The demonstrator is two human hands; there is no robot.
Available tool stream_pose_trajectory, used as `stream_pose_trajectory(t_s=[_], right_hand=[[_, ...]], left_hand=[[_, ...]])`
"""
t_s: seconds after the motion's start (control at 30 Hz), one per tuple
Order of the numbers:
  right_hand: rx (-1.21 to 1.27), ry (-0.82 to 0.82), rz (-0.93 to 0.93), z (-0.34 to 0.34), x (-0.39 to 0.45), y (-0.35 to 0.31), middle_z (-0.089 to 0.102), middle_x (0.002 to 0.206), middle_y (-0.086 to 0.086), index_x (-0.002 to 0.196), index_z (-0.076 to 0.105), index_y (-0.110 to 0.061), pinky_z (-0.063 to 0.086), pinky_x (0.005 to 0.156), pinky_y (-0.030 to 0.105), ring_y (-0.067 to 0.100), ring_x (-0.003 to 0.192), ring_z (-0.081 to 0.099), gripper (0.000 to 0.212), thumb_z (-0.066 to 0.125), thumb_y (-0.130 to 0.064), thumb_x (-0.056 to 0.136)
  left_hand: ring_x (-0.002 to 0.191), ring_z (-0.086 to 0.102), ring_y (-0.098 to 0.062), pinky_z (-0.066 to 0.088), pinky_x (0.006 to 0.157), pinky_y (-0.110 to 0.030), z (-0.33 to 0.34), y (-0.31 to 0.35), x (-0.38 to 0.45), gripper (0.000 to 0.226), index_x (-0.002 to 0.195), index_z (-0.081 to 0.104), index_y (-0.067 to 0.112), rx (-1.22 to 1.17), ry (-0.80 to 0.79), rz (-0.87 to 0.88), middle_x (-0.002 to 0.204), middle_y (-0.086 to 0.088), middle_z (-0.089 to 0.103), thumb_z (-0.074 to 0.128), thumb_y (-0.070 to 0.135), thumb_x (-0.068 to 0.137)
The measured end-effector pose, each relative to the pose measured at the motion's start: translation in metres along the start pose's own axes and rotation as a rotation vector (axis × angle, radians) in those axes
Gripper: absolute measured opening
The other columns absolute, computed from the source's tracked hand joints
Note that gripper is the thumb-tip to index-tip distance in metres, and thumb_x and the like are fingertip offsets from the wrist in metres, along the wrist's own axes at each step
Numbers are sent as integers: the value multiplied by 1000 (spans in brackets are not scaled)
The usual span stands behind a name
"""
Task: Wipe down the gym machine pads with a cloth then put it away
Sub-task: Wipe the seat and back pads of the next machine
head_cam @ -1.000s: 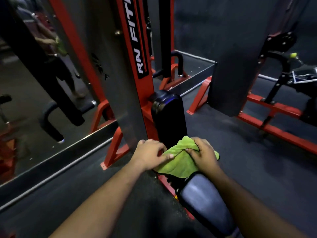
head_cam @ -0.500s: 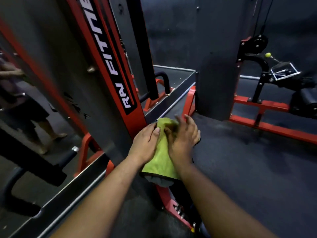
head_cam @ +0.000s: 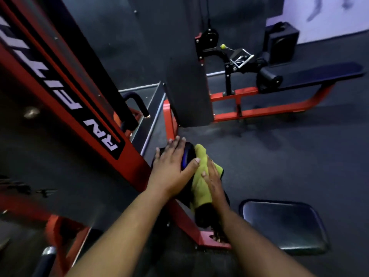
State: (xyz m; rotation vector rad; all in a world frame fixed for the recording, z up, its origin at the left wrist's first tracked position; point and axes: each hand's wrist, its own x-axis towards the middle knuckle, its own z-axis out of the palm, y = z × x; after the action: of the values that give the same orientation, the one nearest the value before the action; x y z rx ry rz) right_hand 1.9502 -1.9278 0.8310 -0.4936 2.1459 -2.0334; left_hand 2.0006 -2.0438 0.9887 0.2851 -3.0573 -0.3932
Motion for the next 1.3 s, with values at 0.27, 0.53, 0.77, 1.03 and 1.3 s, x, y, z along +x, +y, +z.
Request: stream_pose_trajectory(t_s=[0.27,0.53,0.77,1.03,1.3], right_hand=[[-2,-31,-155,-1,20,-61,34,164,-5,154,32,-37,21,124,43,14,153,27,66,49,-55,93],[120,-60,183,-20,23,13,55,146,-15,140,55,-43,33,120,50,13,141,47,55,51,-67,91],[-81,-103,-160,-6,33,-3,36,162,1,158,33,-23,25,121,45,19,150,33,79,41,-70,96],[-7,2,322,-31,7,108,51,145,-12,135,49,-45,30,120,34,16,140,46,32,52,-49,103],[-217,-130,68,-1,13,-41,8,171,-9,160,3,-37,7,123,61,12,157,2,96,23,-81,78]], left_hand=[[154,-23,-9,-12,127,-37,-6,3,8,109,161,-13,29,156,-4,214,169,2,-20,-2,95,75],[157,-16,-14,-2,129,-40,-15,6,13,101,163,8,31,318,-98,297,171,-1,-10,26,90,83],[159,-3,-27,9,127,-55,-19,8,23,100,163,16,19,520,-115,659,171,-11,4,33,84,89],[159,-3,-21,11,127,-55,-21,11,26,102,163,18,23,475,-167,603,171,-3,8,30,89,86],[159,1,-23,16,125,-58,-17,12,25,103,163,16,20,405,-131,594,172,-6,8,36,86,86]])
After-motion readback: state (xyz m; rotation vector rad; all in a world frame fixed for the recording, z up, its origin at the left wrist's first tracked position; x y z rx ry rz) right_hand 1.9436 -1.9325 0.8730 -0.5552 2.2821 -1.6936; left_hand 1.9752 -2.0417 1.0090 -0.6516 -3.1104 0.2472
